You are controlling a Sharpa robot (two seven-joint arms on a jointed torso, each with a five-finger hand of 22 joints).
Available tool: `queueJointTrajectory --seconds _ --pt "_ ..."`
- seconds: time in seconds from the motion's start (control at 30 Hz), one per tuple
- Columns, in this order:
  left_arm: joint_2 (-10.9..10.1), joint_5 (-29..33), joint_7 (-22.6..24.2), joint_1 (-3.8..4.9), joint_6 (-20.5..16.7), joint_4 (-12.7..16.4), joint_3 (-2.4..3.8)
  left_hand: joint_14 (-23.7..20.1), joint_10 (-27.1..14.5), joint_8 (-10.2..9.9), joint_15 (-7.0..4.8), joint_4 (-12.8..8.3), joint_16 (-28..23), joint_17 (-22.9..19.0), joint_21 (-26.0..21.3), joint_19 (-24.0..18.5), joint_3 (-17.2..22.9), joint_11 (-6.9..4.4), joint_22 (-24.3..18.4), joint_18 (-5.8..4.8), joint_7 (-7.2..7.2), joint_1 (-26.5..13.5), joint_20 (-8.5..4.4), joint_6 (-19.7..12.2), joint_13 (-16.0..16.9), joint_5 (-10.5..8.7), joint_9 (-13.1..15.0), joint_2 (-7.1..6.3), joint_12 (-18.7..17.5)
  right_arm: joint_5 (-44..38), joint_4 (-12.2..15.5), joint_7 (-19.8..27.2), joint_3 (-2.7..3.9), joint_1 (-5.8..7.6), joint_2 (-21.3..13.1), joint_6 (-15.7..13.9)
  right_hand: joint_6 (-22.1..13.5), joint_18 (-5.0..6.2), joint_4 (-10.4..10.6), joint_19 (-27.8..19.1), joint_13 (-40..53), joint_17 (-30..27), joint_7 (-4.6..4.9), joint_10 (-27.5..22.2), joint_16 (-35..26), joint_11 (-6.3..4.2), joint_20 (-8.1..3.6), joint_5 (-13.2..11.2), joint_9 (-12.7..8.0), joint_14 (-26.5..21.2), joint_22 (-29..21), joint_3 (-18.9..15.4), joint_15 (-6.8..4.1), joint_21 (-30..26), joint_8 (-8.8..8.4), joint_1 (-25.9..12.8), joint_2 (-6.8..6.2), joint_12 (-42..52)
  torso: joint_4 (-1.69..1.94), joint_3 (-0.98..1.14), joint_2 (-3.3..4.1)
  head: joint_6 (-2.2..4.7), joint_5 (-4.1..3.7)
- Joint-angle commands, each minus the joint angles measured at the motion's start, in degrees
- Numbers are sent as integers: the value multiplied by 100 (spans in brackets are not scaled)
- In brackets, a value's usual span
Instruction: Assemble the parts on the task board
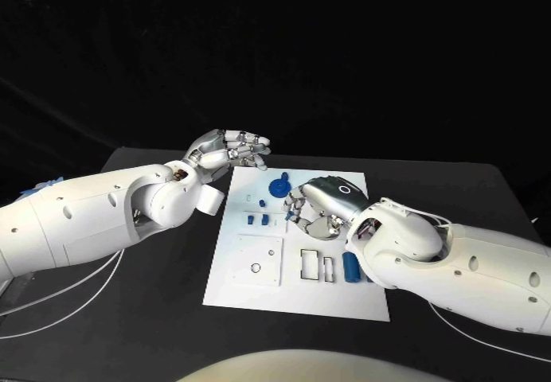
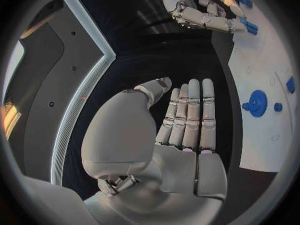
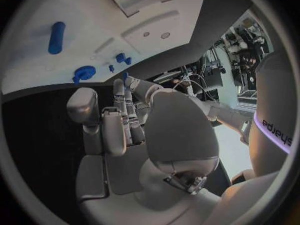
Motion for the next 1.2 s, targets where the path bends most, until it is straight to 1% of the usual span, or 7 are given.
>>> queueJointTrajectory --seconds 0.03,0.13,0.37,0.73,0.9,1.0,1.2 --pt "20 -24 48 0 78 15 3 -38 -41 -22 2 -45 -38 -4 -42 -41 2 8 -7 34 3 0 19 -24 -5 31 9 45 -19 82 -59 103 -24 -74 115 22 23 -31 22 19 -9 3 5 38 7 -5 -3 23 6 232 -8 15 -36 -1 15 -58 1 -38 -1 -9 0 -27 69" --pt "30 -24 46 0 78 16 3 -38 -41 -22 2 -45 -38 -4 -42 -41 2 8 -7 34 3 0 19 -24 -5 31 9 45 -19 145 -166 150 -48 -177 234 42 21 -24 19 5 -10 -1 5 38 5 -6 -3 28 7 231 -28 19 -37 -33 14 -56 2 -41 1 -6 -4 -66 121" --pt "41 -24 46 0 75 28 3 -38 -41 -22 2 -45 -38 -4 -42 -41 2 8 -7 34 3 0 19 -24 -5 31 9 45 -19 193 -355 204 -78 -368 395 80 17 -23 18 2 -10 -3 6 37 4 -5 -4 30 6 230 -31 20 -38 -38 12 -57 1 -43 -3 -2 1 -104 227" --pt "55 -24 54 1 66 33 3 -38 -41 -22 2 -45 -38 -4 -42 -41 2 8 -7 34 3 0 19 -24 -5 31 9 45 -19 174 -491 235 -111 -470 519 180 13 -23 17 3 -11 1 8 35 6 -4 -4 34 6 231 -28 22 -38 -36 10 -58 2 -46 -14 3 -8 -172 316" --pt "66 -24 49 1 70 30 3 -38 -41 -22 2 -45 -38 -4 -42 -41 2 8 -7 34 3 0 19 -24 -5 31 9 45 -19 157 -549 255 -124 -525 573 224 8 -23 18 1 -11 8 10 34 10 -2 -4 37 7 232 -28 23 -37 -38 8 -63 2 -51 0 4 0 -195 347" --pt "68 -24 47 2 69 28 3 -38 -41 -22 2 -45 -38 -4 -42 -41 2 8 -7 34 3 0 19 -24 -5 31 9 45 -19 155 -573 266 -131 -553 603 243 5 -22 20 0 -11 13 12 33 13 0 -4 37 7 233 -29 23 -36 -42 6 -68 2 -53 -4 5 1 -203 365" --pt "69 -24 38 2 75 25 3 -44 -46 -22 6 -49 -36 -1 -51 -44 -3 11 -11 36 6 -7 26 -29 -2 29 12 48 -15 156 -606 281 -140 -589 636 273 5 -22 20 0 -11 13 12 33 13 0 -4 37 7 233 -29 23 -36 -42 6 -68 2 -53 -4 -1 -1 -219 386"
